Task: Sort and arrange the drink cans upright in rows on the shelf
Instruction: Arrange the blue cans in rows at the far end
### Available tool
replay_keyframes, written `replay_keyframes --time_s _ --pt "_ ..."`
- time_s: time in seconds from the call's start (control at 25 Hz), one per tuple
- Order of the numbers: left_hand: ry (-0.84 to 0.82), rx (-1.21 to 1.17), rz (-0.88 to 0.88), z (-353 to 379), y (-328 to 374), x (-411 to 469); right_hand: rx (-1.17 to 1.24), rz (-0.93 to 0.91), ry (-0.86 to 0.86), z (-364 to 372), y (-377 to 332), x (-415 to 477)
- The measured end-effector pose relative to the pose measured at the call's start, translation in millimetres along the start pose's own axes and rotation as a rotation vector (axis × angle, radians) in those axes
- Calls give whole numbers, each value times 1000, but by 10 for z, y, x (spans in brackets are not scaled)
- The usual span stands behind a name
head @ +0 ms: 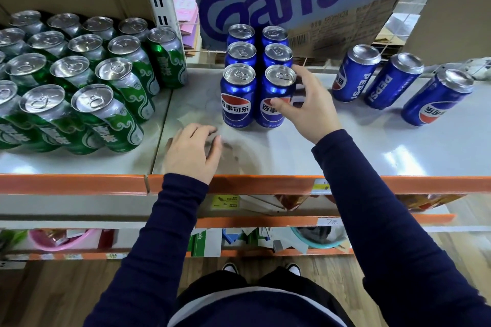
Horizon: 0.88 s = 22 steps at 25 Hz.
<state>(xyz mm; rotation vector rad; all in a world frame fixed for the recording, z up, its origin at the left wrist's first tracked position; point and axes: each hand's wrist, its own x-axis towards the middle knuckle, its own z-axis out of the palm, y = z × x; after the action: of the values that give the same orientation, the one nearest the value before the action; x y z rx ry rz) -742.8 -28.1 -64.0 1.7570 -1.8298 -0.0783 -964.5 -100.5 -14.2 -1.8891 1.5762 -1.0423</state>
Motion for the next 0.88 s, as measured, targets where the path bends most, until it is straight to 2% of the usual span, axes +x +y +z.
replay_keyframes --time_s 0.32,0.48,0.6,0.76,0.88 --pt "49 -336 365 230 1149 433 -97 7 303 -848 491 -232" --pt "-93 -338 416 379 1760 922 -311 -25 370 -1461 807 -37" --pt "-233 -183 347 565 2177 1425 -441 -22 287 -1860 1025 293" --pt "-405 139 228 846 2535 1903 -677 40 12 -2020 1188 670" --pt "-406 280 179 931 2660 2028 -671 80 -75 -2062 1215 821"
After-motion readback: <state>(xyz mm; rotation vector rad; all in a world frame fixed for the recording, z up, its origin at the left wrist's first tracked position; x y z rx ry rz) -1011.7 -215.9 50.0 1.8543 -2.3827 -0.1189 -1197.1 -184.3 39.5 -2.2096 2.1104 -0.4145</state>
